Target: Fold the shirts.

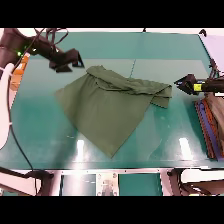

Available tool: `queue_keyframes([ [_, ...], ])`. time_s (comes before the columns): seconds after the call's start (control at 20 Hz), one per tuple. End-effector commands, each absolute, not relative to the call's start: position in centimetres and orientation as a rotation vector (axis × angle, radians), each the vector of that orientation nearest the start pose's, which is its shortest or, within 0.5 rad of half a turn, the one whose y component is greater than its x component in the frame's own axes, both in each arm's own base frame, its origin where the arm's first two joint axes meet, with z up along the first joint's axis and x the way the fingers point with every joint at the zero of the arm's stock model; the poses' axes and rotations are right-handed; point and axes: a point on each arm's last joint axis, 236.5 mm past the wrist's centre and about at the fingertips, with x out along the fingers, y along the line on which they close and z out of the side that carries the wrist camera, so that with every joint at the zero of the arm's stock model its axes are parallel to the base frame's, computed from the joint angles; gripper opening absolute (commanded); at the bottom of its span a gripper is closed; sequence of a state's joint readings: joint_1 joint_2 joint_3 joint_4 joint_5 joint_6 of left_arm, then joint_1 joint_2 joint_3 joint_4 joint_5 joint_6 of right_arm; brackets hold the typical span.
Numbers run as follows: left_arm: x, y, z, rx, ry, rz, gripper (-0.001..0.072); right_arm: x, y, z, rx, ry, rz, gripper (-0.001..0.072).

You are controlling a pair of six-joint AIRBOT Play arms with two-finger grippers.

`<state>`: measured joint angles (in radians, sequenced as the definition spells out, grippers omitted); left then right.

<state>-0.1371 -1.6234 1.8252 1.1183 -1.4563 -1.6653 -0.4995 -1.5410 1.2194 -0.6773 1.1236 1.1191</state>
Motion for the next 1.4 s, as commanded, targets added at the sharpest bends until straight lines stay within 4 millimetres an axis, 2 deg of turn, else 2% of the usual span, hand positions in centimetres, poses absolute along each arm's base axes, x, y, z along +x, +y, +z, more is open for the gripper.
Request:
queue_keyframes([
  [0.0,36.6,-15.4,6.7,-0.265,1.512,-0.345,0.0699,43.7,-6.6,-0.4,0.810,1.046,0.219,0.0433],
  [0.1,32.0,-16.6,3.7,-0.292,1.542,-0.331,0.0700,44.0,-6.9,-0.5,0.807,1.035,0.206,0.0433],
  [0.2,26.8,-18.1,0.4,-0.365,1.584,-0.334,0.0700,44.9,-8.0,-0.6,0.795,0.994,0.161,0.0433],
  [0.3,22.2,-20.4,-2.1,-0.485,1.623,-0.357,0.0700,45.8,-9.0,-1.0,0.791,0.969,0.128,0.0432],
  [0.45,16.9,-23.4,-5.6,-0.566,1.697,-0.359,0.0700,46.6,-9.2,-2.9,0.859,1.011,0.110,0.0430],
  [0.55,14.8,-25.5,-7.3,-0.596,1.694,-0.369,0.0700,46.9,-9.2,-3.9,0.890,1.040,0.114,0.0429],
  [0.65,14.7,-26.5,-8.3,-0.629,1.646,-0.342,0.0700,47.0,-9.1,-4.5,0.895,1.052,0.118,0.0428],
  [0.85,15.7,-26.8,-10.1,-0.678,1.597,-0.271,0.0700,47.0,-9.1,-4.7,0.897,1.056,0.118,0.0429],
  [0.95,16.5,-27.5,-10.9,-0.734,1.590,-0.249,0.0698,47.0,-9.0,-4.7,0.897,1.056,0.119,0.0429],
  [1.0,17.2,-27.8,-11.2,-0.758,1.567,-0.247,0.0561,47.0,-9.1,-4.7,0.897,1.056,0.119,0.0429],
  [1.05,18.4,-27.8,-11.2,-0.757,1.515,-0.256,0.0273,46.9,-9.0,-4.7,0.898,1.058,0.121,0.0429],
  [1.1,19.4,-27.6,-10.9,-0.756,1.472,-0.262,0.0034,46.8,-8.9,-4.7,0.899,1.064,0.126,0.0429],
  [1.2,20.5,-25.8,-10.6,-0.745,1.465,-0.262,0.0026,46.4,-8.7,-4.7,0.902,1.079,0.138,0.0429],
  [1.25,20.8,-24.1,-10.5,-0.728,1.483,-0.246,0.0025,46.2,-8.8,-4.8,0.898,1.087,0.136,0.0429],
  [1.35,21.7,-18.8,-10.5,-0.693,1.510,-0.166,0.0025,45.5,-9.0,-5.1,0.888,1.112,0.138,0.0427],
])
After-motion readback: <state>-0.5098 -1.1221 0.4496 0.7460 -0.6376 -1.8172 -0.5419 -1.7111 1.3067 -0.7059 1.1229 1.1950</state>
